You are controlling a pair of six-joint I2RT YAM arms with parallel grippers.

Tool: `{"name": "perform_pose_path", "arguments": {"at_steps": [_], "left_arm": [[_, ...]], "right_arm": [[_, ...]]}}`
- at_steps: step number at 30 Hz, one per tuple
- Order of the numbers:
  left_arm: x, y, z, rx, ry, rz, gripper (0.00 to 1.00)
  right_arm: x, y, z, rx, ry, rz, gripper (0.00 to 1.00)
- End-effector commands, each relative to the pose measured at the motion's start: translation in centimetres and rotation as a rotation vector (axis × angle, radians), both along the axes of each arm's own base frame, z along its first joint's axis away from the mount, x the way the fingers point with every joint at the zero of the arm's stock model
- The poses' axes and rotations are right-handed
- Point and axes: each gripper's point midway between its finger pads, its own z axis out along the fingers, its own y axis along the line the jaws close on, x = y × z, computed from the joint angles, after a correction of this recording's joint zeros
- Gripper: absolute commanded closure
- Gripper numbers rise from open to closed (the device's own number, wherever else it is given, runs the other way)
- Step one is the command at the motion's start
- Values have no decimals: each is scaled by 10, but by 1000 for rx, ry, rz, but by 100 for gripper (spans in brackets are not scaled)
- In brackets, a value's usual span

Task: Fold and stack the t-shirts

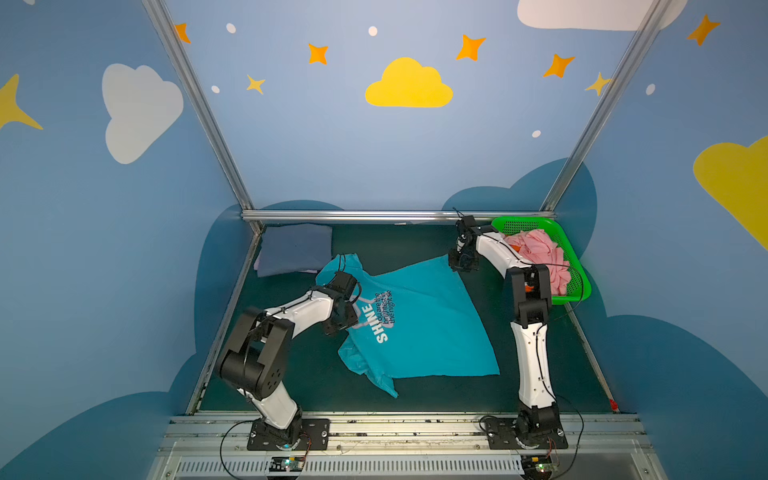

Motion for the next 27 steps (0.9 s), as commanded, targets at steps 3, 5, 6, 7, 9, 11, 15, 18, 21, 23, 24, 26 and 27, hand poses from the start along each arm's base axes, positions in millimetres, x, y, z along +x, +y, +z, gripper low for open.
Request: {"name": "perform_pose_path", "arguments": {"at_steps": [3, 5, 6, 7, 9, 11, 15, 18, 21, 23, 24, 26, 27], "left_arm": [[2, 9, -2, 12, 8, 10, 48], [1, 15, -1, 20, 5, 20, 48], [1, 18, -1, 20, 6, 27, 50], [1, 21, -2, 17, 7, 36, 58], [2, 25, -4, 7, 5, 52, 68], [5, 26, -5, 1, 2, 58, 69], [11, 28, -7, -7, -4, 62, 69], [15, 30, -11, -13, 6, 66, 78], [17, 34, -14, -16, 14, 78, 89], [18, 39, -12, -15, 8, 86, 96], [18, 43, -9, -12, 2, 89, 96], [18, 53, -3, -3, -8, 104, 96], [17, 60, 1, 1, -15, 117, 96]], "right_arm": [[-6, -8, -13, -1, 59, -9, 90], [-7, -7, -13, 11, 64, -7, 82], [-8, -6, -14, 17, 67, -6, 72], [-9, -4, -14, 22, 70, -2, 66], [-10, -2, -14, 26, 72, 2, 57], [-11, 0, -13, 30, 76, 5, 56], [-15, 4, -11, 45, 83, 6, 54], [-17, 6, -9, 51, 86, 10, 52], [-19, 6, -7, 50, 88, 12, 51], [-21, 6, -6, 48, 91, 13, 51], [-22, 6, -6, 48, 90, 15, 51], [-24, 5, -5, 46, 89, 11, 51], [-26, 4, -4, 45, 88, 11, 51]]}}
